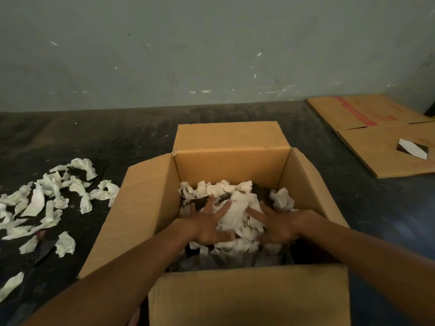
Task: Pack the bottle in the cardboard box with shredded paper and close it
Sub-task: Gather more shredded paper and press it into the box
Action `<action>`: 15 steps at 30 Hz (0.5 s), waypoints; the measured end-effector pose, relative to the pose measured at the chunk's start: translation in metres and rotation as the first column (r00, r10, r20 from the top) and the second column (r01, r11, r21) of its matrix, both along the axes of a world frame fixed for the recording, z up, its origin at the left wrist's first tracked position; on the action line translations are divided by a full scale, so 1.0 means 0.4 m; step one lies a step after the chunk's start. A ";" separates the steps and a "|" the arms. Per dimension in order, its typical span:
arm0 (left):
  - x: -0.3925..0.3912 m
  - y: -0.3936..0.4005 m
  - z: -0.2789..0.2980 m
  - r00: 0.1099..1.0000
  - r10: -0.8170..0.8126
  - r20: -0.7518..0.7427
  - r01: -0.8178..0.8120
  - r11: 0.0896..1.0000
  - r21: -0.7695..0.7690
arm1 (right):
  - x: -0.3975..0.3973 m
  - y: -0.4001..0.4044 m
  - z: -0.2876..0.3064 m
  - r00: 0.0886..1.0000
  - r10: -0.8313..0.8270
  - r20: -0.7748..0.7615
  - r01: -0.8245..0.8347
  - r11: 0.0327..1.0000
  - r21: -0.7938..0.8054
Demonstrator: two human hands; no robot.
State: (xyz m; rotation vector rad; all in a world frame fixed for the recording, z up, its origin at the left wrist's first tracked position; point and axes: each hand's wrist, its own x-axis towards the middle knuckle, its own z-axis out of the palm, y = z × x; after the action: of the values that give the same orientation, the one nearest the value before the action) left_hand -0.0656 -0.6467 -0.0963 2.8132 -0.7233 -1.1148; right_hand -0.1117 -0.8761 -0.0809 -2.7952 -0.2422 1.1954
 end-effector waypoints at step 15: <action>-0.063 -0.034 -0.012 0.997 -0.080 -0.008 0.079 0.997 -0.005 | -0.030 0.036 0.017 0.973 -0.081 -0.216 0.073 0.996 -0.048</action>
State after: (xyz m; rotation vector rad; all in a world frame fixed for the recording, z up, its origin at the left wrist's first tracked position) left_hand -0.0910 -0.6601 -0.1009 2.7966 -0.8431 -1.1339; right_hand -0.1239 -0.8615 -0.0740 -2.6478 -0.0930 1.4882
